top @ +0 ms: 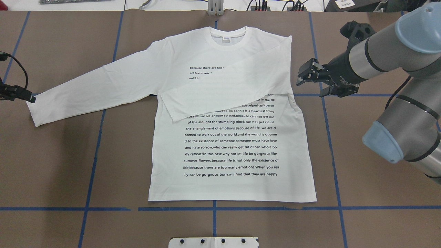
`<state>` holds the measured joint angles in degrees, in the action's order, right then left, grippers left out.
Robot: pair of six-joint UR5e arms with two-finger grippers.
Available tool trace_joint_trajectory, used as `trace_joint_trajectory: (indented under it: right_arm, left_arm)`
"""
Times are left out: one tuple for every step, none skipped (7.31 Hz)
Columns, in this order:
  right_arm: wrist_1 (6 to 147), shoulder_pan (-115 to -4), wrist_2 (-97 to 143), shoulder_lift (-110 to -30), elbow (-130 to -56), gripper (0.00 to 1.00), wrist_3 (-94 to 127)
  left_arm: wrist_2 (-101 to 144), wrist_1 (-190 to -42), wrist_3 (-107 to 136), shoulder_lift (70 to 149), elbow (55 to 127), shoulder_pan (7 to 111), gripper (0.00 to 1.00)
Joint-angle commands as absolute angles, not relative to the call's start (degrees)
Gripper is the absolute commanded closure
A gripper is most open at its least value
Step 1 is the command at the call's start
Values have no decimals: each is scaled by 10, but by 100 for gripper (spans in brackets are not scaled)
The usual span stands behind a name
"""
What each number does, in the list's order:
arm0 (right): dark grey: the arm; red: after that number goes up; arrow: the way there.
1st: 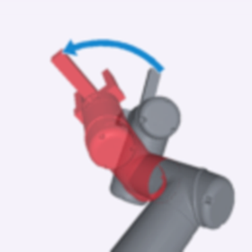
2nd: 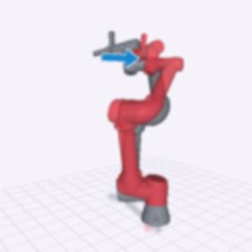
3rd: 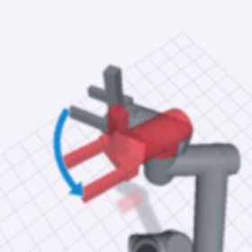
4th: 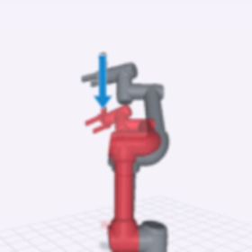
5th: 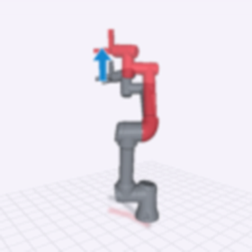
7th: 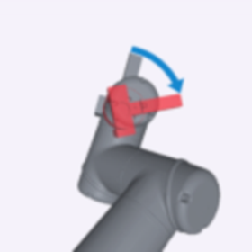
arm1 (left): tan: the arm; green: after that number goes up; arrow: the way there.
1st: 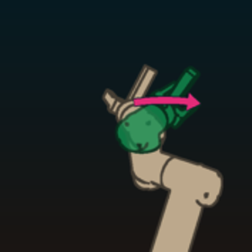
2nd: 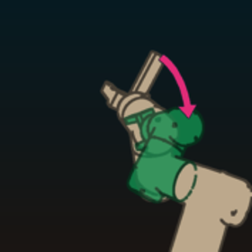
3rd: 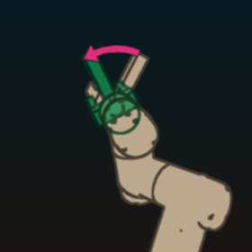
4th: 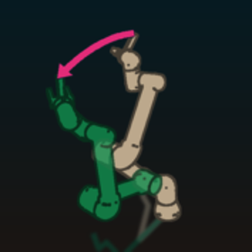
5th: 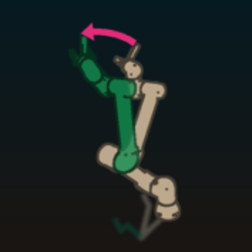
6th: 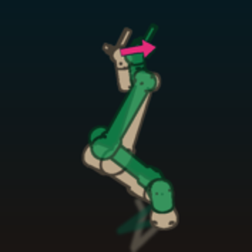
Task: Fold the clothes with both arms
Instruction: 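Fold the held sleeve across the shirt front toward the other sleeve, release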
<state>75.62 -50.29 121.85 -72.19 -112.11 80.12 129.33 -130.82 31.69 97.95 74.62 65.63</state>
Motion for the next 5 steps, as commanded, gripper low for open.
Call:
trace_joint_trajectory:
  right_arm:
    - [756,-504,1216,-728,-1128,18,801]
    - [756,-504,1216,-728,-1131,18,801]
    - [756,-504,1214,-729,-1131,18,801]
    - [756,-504,1213,-728,-1132,18,801]
    - [756,-504,1213,-728,-1134,18,801]
  left_arm:
    - [1288,-1357,323,1009,687,652,18]
    - [1288,-1356,322,1010,678,651,23]
    - [1288,-1357,323,1011,677,651,27]
    - [1288,-1356,323,1010,676,650,33]
    - [1288,-1355,323,1010,676,650,35]
